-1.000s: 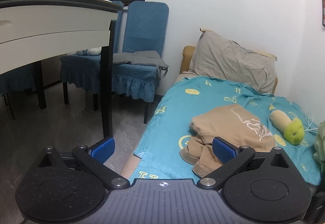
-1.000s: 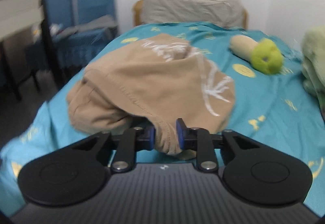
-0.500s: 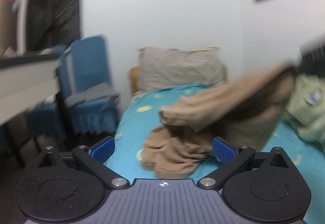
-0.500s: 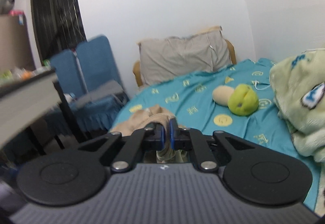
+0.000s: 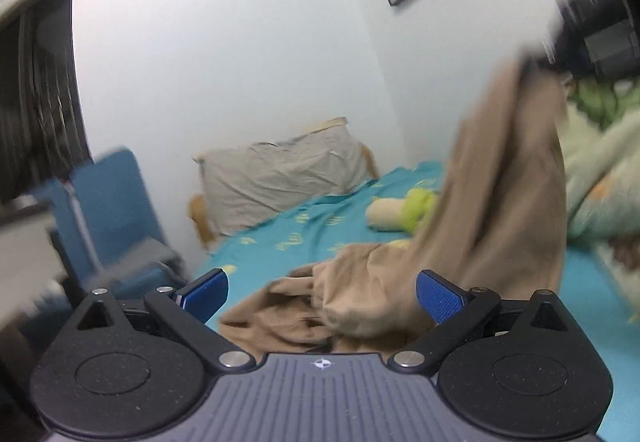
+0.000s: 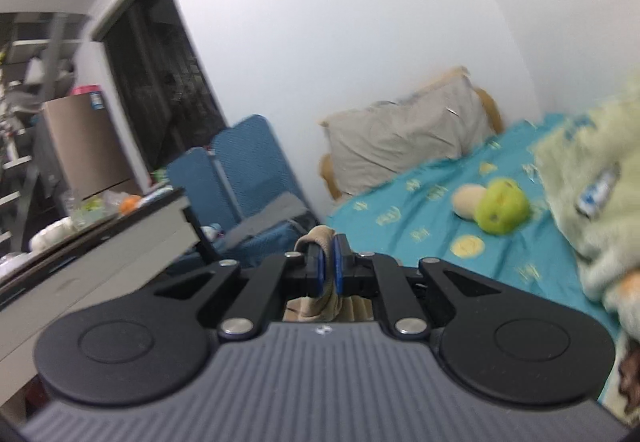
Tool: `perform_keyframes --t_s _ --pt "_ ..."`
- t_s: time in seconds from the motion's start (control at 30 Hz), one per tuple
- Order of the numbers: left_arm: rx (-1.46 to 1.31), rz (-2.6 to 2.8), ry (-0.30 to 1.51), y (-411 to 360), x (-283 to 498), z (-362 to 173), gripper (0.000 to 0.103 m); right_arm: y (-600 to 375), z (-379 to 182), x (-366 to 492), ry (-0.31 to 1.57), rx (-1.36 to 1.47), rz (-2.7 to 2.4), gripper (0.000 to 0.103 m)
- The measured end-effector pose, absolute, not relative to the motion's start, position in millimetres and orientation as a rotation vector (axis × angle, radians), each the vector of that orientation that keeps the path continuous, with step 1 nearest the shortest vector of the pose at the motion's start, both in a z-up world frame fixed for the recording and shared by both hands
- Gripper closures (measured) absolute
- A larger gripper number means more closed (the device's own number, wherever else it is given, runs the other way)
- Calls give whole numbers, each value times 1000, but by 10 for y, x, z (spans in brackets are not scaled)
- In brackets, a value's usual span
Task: Fold clothes
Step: 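Grasp another shirt edge with the left gripper while the right gripper holds its edge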
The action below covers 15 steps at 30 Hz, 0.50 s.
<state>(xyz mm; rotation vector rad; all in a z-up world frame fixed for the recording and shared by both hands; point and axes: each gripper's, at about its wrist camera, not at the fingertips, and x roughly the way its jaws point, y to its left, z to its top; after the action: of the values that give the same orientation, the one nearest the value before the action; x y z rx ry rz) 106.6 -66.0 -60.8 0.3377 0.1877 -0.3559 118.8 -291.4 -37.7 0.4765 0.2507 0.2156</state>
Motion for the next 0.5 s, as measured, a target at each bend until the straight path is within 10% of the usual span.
perform_keyframes --t_s 0.5 --pt "193 -447 221 -985 1662 -947 1 -3018 -639 1385 336 545 219 94"
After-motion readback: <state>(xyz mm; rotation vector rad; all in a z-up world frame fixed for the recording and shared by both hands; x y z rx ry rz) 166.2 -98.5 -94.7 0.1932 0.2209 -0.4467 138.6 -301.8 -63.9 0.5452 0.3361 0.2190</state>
